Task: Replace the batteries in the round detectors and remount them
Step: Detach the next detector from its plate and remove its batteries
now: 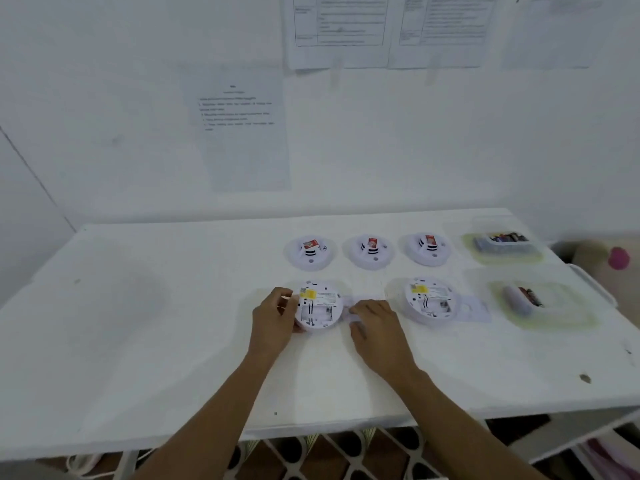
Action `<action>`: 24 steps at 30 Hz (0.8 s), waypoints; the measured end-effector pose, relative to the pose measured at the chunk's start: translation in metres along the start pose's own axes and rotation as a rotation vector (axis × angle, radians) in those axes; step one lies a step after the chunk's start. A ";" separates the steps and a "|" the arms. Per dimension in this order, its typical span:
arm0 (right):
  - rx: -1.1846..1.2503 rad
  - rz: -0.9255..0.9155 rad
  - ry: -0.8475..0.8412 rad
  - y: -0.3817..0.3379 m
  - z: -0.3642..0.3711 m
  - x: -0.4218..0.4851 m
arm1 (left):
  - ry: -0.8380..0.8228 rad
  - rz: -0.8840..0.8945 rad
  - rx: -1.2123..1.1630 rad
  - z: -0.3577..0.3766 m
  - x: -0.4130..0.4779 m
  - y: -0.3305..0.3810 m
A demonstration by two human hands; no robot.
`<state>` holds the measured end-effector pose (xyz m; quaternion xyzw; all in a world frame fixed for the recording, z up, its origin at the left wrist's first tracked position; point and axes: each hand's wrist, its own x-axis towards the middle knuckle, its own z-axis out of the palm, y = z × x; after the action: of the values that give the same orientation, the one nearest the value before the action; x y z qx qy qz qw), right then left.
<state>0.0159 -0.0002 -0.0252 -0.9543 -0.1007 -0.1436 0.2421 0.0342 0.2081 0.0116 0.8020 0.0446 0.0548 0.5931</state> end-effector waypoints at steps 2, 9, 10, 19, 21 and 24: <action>0.004 0.020 0.023 0.001 0.001 -0.002 | 0.019 0.026 0.038 0.001 0.000 -0.002; 0.094 0.050 0.072 0.002 -0.002 -0.003 | 0.069 0.058 0.105 0.004 -0.001 -0.009; 0.098 0.049 0.076 0.002 -0.001 -0.003 | 0.073 0.060 0.112 0.004 -0.001 -0.010; 0.100 0.034 0.100 0.001 -0.002 -0.004 | 0.070 0.067 0.103 0.004 0.003 -0.014; 0.088 0.026 0.108 0.000 -0.002 -0.005 | 0.067 0.073 0.104 0.004 0.003 -0.015; 0.098 0.026 0.116 0.001 -0.002 -0.005 | 0.071 0.075 0.101 0.003 0.004 -0.015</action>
<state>0.0109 -0.0025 -0.0256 -0.9325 -0.0811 -0.1906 0.2959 0.0383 0.2098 -0.0040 0.8295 0.0381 0.1032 0.5476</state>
